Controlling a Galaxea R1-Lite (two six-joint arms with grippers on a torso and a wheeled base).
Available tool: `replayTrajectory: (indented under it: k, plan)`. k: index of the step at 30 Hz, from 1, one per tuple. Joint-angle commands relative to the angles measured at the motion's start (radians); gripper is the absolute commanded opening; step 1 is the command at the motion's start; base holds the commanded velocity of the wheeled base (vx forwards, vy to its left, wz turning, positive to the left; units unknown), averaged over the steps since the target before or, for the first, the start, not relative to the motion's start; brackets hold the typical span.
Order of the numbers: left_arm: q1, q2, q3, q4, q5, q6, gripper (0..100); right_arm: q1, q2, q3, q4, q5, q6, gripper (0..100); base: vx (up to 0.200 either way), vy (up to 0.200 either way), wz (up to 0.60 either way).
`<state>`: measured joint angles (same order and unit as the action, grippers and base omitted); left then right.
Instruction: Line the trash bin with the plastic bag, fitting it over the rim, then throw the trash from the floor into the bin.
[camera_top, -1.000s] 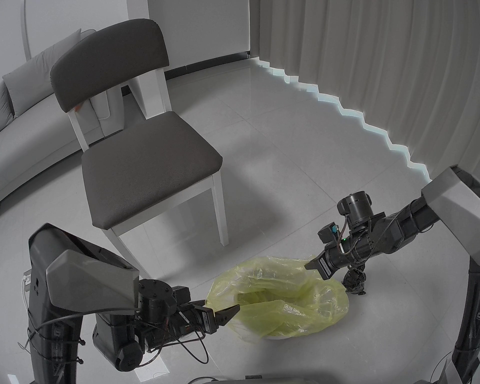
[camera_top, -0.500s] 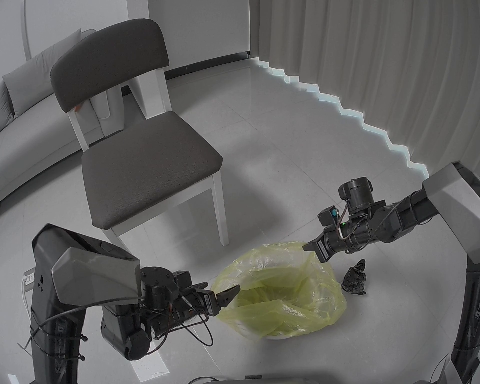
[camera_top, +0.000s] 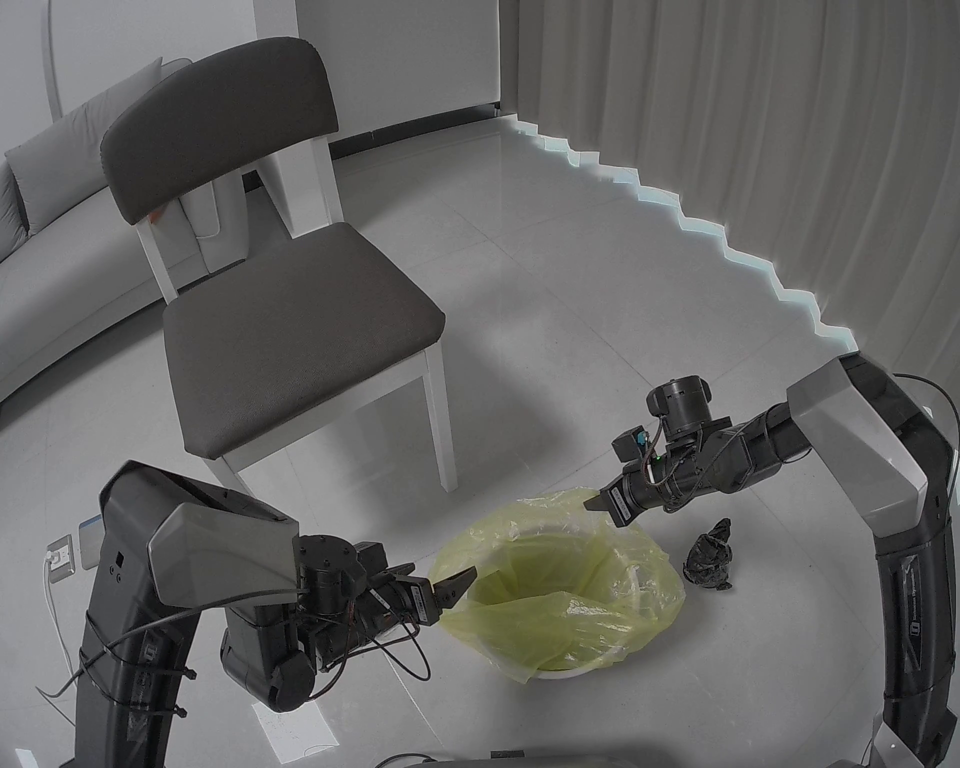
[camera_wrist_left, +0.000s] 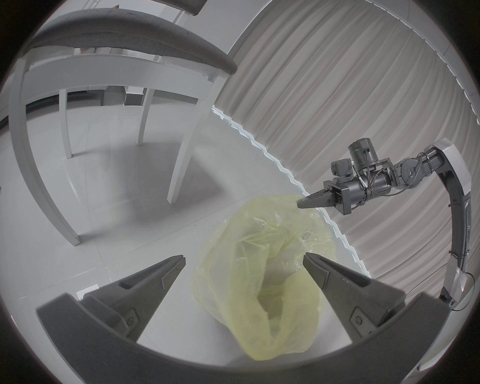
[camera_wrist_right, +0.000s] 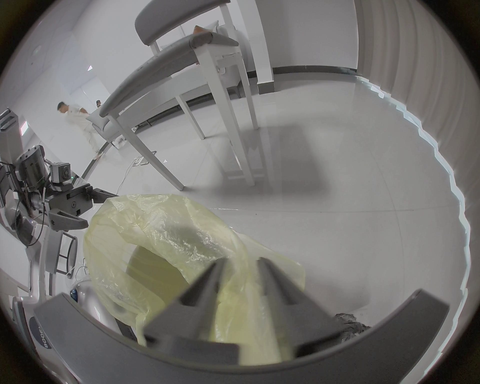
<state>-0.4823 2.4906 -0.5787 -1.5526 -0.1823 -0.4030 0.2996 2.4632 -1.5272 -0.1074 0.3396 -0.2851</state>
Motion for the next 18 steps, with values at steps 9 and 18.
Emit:
replayTrajectory:
  k: [9,18]
  plan:
    - [0.005,0.004,-0.003,-0.018,0.0,-0.002,100,-0.036,-0.121,0.061,0.0,-0.002,0.029,100,0.0,0.0,0.0]
    - [0.031,-0.003,0.062,-0.018,0.004,0.0,100,0.124,-0.297,0.452,-0.098,0.047,0.007,100,0.0,0.0,0.0]
